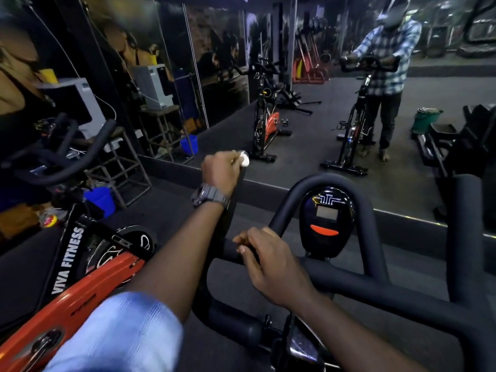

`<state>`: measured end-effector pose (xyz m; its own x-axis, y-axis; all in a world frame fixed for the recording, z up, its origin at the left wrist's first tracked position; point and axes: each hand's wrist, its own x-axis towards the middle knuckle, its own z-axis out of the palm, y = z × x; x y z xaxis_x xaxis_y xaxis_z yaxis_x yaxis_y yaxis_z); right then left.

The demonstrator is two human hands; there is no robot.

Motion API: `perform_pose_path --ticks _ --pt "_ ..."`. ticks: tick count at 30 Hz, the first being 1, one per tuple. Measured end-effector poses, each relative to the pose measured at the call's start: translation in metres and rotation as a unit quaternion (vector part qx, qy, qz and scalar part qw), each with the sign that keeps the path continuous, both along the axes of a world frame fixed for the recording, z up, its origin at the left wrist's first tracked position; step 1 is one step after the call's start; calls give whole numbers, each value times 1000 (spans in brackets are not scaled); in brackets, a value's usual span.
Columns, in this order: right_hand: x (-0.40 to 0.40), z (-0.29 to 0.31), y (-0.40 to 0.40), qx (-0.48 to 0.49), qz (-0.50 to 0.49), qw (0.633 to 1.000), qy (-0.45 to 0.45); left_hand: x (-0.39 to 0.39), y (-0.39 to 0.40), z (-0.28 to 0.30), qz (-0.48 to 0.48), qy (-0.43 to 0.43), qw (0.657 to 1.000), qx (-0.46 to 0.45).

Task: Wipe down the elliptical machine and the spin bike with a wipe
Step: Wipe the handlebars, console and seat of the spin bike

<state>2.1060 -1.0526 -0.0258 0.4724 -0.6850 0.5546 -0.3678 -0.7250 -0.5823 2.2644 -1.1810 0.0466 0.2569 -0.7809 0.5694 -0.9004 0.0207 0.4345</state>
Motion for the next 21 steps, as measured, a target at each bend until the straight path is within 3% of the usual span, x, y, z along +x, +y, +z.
perform_pose_path --ticks 2,4,10,13,18,21 --pt "-1 0 -1 6 -12 1000 -14 -5 -19 12 -12 67 998 1" --pt "-1 1 -1 13 -26 999 -36 -1 -12 5 -25 82 996 -3" --pt "20 22 -31 36 -66 994 -82 31 73 -64 -83 -11 996 -15" --pt "19 21 -38 40 -68 986 -145 41 92 -72 -135 -43 990 -4" --pt "18 19 -37 48 -63 979 -187 29 30 -32 -155 -149 974 -68" --pt "17 20 -36 43 -66 980 -183 12 -18 2 -149 -179 972 7"
